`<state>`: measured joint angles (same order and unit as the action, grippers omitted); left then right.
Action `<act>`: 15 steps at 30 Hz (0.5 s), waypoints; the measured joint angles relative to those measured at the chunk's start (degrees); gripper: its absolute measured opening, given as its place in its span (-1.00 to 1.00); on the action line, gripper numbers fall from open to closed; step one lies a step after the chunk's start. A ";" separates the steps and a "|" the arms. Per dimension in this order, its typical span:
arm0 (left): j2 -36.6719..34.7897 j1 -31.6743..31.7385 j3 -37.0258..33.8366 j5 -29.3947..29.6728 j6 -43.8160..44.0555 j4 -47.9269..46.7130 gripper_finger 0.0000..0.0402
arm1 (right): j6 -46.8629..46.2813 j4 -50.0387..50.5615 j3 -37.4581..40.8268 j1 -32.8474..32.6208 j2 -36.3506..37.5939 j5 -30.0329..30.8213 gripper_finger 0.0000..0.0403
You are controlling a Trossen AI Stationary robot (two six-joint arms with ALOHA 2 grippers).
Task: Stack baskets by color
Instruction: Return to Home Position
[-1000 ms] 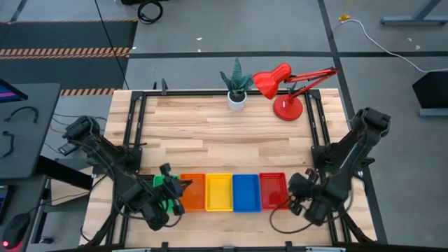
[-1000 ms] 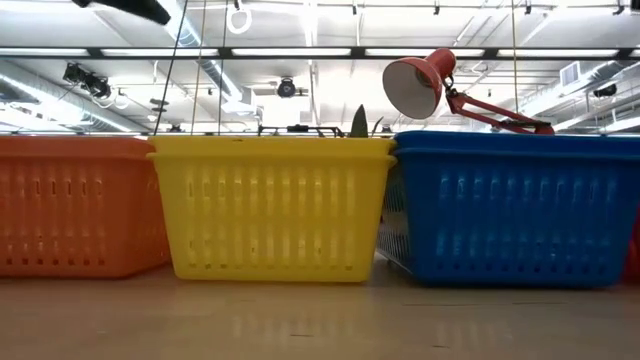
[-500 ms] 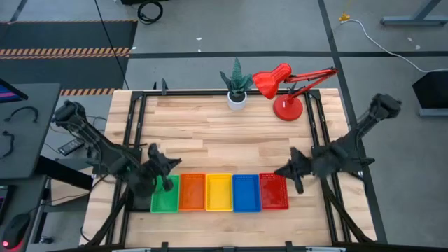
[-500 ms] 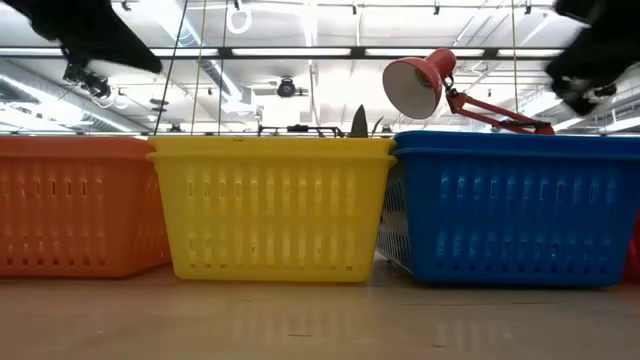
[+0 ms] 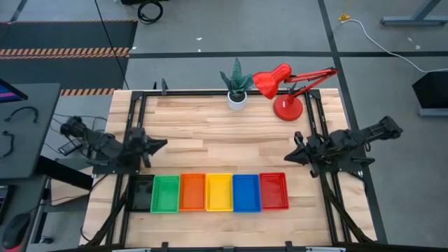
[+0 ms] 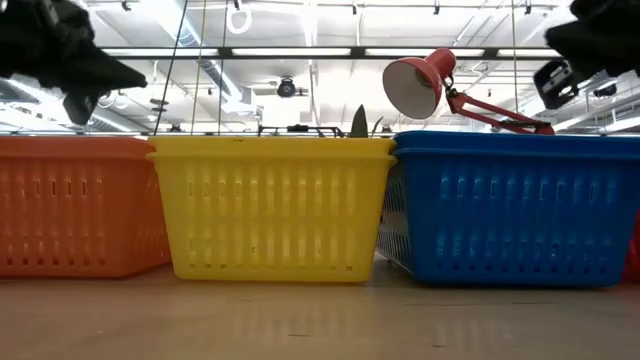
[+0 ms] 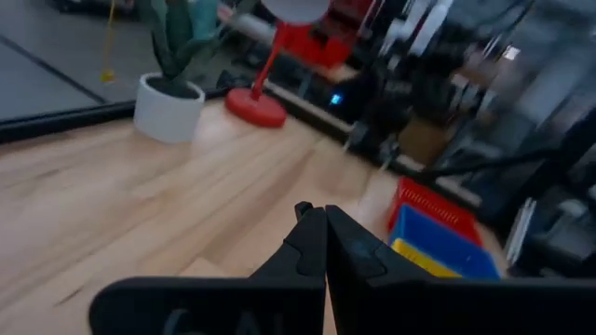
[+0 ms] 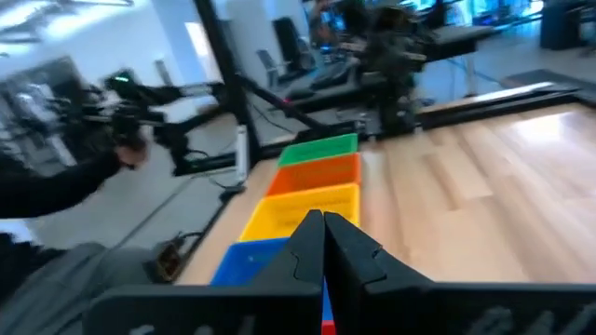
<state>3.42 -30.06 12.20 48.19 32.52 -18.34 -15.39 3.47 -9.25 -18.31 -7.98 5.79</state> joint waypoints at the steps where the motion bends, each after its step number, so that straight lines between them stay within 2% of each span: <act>1: -3.08 0.17 -1.35 0.00 -1.06 0.28 -1.00 | -0.67 0.02 0.73 0.00 1.44 -0.67 -0.97; 4: -3.15 1.47 -3.33 -1.47 -5.27 2.07 -1.00 | -1.18 1.12 2.54 0.01 5.51 -1.00 -0.99; 7: -2.46 5.16 -5.93 -5.99 -10.46 11.66 -1.00 | -0.72 1.07 4.22 0.01 7.91 -1.04 -0.99; 11: -3.24 12.86 -10.85 -17.86 -16.94 23.13 -1.00 | -0.89 -0.05 6.02 0.02 7.45 -1.13 -0.99; 15: -1.20 21.13 -11.68 -25.90 -15.98 23.02 -1.00 | 1.31 -5.06 8.90 0.07 7.60 -1.36 -0.99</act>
<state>2.22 -8.92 0.51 22.29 16.54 4.68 -14.09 -1.59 -0.35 -18.24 -0.39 4.43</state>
